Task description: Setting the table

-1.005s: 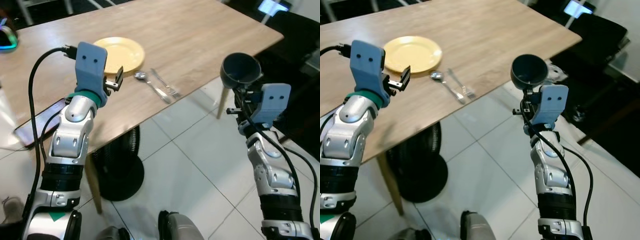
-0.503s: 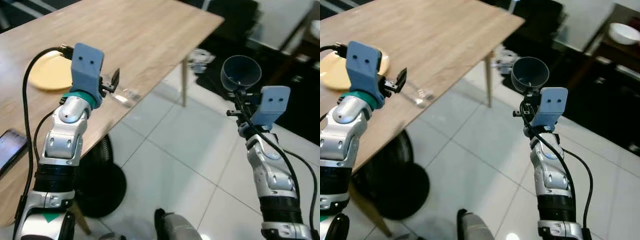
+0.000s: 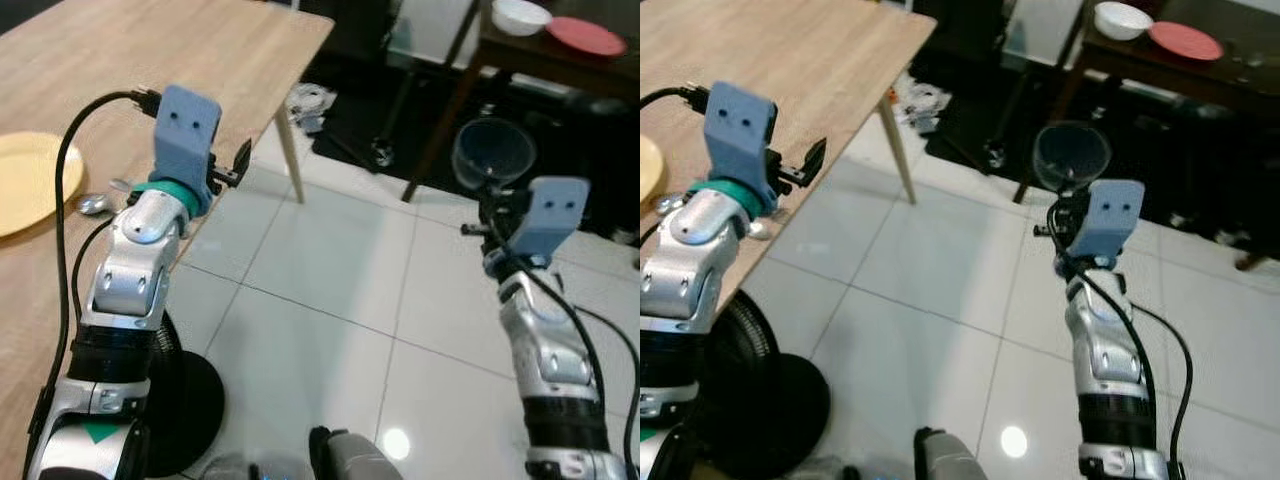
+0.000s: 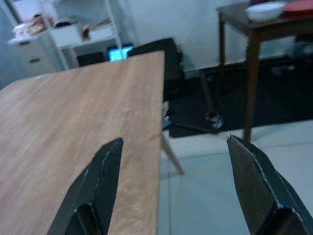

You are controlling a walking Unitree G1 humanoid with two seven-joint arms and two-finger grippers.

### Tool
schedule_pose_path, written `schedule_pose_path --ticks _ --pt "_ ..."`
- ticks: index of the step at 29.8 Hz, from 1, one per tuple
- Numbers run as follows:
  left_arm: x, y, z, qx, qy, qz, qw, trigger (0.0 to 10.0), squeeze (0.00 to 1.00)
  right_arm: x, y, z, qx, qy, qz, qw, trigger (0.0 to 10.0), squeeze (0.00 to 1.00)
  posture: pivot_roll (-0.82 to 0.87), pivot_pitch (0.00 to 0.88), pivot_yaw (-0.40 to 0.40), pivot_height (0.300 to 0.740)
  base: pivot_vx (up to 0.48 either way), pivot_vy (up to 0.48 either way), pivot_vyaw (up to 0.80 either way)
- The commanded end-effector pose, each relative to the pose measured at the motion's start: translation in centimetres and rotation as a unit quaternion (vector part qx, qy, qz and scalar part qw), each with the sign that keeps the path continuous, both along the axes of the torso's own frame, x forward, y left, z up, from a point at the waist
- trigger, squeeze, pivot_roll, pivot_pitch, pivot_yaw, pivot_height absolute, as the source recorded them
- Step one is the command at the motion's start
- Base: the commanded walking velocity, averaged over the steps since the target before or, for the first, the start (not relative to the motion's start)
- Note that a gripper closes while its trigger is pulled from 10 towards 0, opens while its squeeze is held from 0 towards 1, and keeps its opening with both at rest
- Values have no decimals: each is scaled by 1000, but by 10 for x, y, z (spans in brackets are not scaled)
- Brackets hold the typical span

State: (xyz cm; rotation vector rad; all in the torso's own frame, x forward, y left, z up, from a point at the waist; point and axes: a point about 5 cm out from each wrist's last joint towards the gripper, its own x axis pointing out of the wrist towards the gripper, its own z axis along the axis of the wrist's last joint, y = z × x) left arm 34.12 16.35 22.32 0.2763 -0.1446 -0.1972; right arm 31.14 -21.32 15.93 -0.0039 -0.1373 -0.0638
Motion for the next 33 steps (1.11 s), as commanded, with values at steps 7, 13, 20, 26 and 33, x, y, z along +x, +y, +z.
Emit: schedule_pose_path --ticks 7,13,20,26,33 --pt "-2 -1 -9 11 12 -9 1000 10000 0 -2 0 -4 0 5 -5 1000 10000 0 38 34 13 740 0 0 -800" --pt "0 -6 -7 21 9 -25 999 10000 0 -2 4 -7 11 6 -12 1000 10000 0 44 26 41 740 0 0 -800" --pt "4 -5 0 36 5 -36 999 10000 0 -3 12 -12 26 1 -22 999 10000 0 61 19 90 740 0 0 -800" --pt "8 -1 2 22 0 -21 1000 10000 0 -3 18 -13 23 3 -14 1000 10000 0 55 24 78 740 0 0 -800" --pt "5 -1 -4 11 5 -15 1000 10000 0 1 13 -9 12 2 -14 1000 10000 0 50 28 53 740 0 0 -800"
